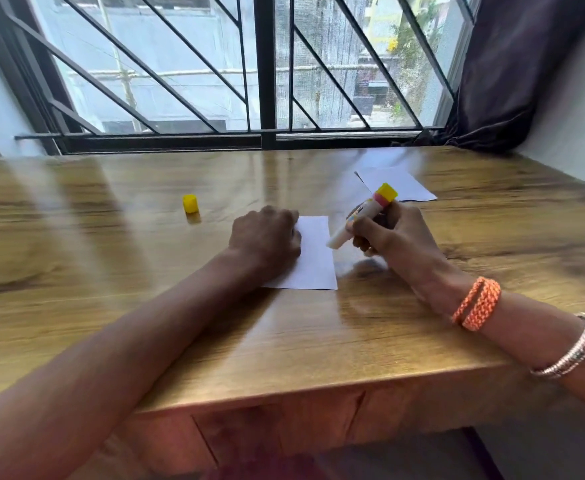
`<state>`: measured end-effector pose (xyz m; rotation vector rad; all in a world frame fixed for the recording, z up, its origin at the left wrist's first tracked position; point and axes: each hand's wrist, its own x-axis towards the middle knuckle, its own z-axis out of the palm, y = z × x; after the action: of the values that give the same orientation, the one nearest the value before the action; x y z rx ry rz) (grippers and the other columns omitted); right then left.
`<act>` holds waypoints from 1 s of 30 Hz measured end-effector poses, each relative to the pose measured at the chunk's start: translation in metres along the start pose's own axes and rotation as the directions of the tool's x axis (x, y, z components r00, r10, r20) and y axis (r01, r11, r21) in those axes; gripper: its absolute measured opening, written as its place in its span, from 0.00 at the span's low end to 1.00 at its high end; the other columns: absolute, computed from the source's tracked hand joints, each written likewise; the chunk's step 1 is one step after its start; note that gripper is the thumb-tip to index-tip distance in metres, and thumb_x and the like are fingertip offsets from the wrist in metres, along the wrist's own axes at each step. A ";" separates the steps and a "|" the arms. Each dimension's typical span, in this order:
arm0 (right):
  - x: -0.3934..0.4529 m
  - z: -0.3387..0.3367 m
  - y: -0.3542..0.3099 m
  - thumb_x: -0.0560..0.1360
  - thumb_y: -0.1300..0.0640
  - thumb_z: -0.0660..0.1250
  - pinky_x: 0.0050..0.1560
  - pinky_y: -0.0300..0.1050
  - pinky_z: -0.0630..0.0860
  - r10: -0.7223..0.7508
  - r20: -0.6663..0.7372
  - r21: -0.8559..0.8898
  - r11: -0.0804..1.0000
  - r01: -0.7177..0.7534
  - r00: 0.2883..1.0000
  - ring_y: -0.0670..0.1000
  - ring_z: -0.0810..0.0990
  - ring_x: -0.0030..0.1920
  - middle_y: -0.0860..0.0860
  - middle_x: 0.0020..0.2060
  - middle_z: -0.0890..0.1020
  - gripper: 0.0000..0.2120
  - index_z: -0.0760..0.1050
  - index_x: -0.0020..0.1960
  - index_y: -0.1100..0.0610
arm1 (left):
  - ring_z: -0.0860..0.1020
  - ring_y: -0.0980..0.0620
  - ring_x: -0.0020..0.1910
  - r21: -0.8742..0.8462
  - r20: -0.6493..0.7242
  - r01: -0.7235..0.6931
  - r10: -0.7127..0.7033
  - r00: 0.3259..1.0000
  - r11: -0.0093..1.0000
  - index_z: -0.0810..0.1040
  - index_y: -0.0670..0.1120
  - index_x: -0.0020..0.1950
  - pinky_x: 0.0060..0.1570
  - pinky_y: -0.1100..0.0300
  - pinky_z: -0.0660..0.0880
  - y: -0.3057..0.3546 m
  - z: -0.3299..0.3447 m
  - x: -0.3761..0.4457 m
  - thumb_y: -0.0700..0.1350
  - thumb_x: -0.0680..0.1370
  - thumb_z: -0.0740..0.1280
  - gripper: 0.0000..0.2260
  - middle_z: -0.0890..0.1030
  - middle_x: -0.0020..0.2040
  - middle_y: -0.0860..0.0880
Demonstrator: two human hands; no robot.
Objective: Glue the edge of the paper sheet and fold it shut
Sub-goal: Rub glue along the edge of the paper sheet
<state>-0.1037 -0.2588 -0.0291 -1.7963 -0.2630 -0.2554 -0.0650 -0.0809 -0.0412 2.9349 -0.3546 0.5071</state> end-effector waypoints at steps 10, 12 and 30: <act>0.049 0.010 0.006 0.74 0.59 0.66 0.31 0.39 0.71 0.107 -0.149 0.034 0.994 -0.103 0.983 0.44 0.74 0.27 0.51 0.31 0.77 0.03 0.74 0.45 0.59 | 0.62 0.52 0.73 -0.319 0.270 -0.233 0.324 0.907 0.919 0.64 0.51 0.72 0.69 0.60 0.57 -0.028 -0.030 0.004 0.46 0.80 0.58 0.20 0.64 0.75 0.51; 0.061 0.014 0.010 0.73 0.58 0.66 0.31 0.42 0.71 0.137 -0.174 0.044 0.990 -0.131 0.975 0.47 0.73 0.28 0.52 0.31 0.77 0.03 0.74 0.42 0.57 | 0.56 0.55 0.75 -0.195 0.447 -0.223 0.289 0.846 0.955 0.58 0.57 0.74 0.73 0.56 0.53 -0.034 -0.024 -0.001 0.52 0.80 0.55 0.21 0.57 0.76 0.56; 0.082 0.024 0.012 0.70 0.53 0.69 0.39 0.46 0.73 -0.002 -0.108 -0.234 0.972 -0.023 0.994 0.51 0.78 0.37 0.52 0.34 0.80 0.08 0.77 0.40 0.58 | 0.75 0.41 0.56 0.169 0.083 0.085 -0.100 0.992 0.982 0.66 0.43 0.58 0.43 0.54 0.64 -0.015 -0.019 -0.016 0.57 0.76 0.56 0.19 0.76 0.56 0.42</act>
<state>-0.0212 -0.2350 -0.0207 -2.0098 -0.1506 -0.3884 -0.0819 -0.0593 -0.0304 3.1249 -0.1935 0.4100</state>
